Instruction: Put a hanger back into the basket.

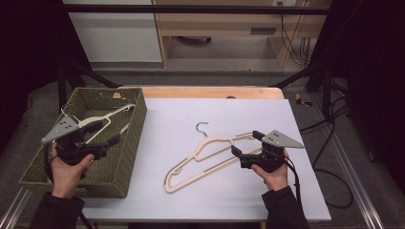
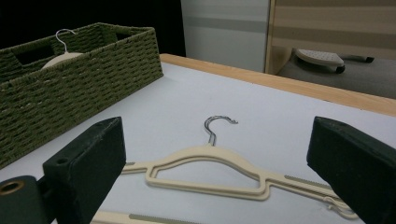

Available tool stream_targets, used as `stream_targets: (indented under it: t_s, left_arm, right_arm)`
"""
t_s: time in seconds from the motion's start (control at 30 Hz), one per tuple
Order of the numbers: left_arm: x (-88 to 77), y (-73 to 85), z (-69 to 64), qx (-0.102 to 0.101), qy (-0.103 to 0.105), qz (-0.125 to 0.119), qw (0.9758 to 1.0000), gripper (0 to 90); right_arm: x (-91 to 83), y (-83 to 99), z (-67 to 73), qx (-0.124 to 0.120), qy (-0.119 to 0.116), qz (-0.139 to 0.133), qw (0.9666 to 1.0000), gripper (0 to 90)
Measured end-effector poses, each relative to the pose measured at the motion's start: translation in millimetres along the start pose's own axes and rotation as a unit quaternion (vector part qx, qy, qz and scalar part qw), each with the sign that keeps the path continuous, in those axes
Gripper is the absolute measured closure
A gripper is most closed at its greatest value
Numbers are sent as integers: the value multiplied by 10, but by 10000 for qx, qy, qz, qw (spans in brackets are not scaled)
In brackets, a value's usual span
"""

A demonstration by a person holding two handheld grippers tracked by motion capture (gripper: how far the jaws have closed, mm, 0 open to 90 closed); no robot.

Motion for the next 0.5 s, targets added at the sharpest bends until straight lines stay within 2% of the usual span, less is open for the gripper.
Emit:
stream_targets:
  t_s: [0.1,0.13,0.17,0.23,0.33,0.43,0.5]
  left_arm:
    - [109,-11,-231,238,78,-34,9997,128]
    - [109,-11,-231,238,78,-34,9997,127]
    - [178,-18,-350,307,96,-51,9995,126]
    - [275,-25,-480,382,158,2,9991,115]
    - [403,-14,-597,365,283,173,9988,112]
    - [503,14,-658,340,253,273,9987,108]
    - [572,40,-703,269,369,346,9984,109]
  right_arm:
    - [47,-31,-2,21,12,26,10000,52]
    - [47,-31,-2,21,12,26,10000,52]
    - [89,-67,-3,11,6,31,10000,55]
    - [146,-111,-9,32,-1,40,10000,59]
    - [255,-176,-11,121,-38,59,9999,57]
    - [359,-223,-2,165,-127,59,9998,57]
    - [440,-251,-1,162,-101,91,9998,61]
Point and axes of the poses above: each handheld gripper's, and its own axes: x roughly forward along the jaws, y roughly out of its underside, z roughly to its left, the point moved 6 cm from there along x, roughly forward along the jaws, and after that the axes turned 13 degrees about z, right-handed, at the moved point
